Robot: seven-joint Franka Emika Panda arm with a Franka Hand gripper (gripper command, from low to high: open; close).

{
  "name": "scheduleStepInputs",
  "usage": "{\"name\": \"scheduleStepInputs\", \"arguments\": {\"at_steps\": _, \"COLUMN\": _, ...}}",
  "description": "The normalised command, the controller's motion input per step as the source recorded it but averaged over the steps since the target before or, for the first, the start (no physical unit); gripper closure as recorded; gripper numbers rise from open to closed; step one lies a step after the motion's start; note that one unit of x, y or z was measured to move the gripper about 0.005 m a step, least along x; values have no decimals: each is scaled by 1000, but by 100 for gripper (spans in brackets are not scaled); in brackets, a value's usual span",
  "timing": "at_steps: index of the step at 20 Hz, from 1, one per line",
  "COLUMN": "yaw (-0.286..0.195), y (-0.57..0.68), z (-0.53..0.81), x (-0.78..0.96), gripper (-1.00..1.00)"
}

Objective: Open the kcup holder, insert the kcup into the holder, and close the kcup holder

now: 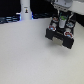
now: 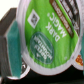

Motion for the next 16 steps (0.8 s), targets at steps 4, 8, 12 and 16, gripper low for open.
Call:
{"name": "scheduleStepInputs", "arguments": {"at_steps": 4, "yaw": -37, "y": -224, "z": 217, "x": -131, "gripper": 100}}
{"name": "scheduleStepInputs", "arguments": {"at_steps": 8, "yaw": -42, "y": -193, "z": 213, "x": -72, "gripper": 100}}
{"name": "scheduleStepInputs", "arguments": {"at_steps": 12, "yaw": -5, "y": -136, "z": -100, "x": 11, "gripper": 100}}
{"name": "scheduleStepInputs", "arguments": {"at_steps": 16, "yaw": 4, "y": -74, "z": -205, "x": 3, "gripper": 100}}
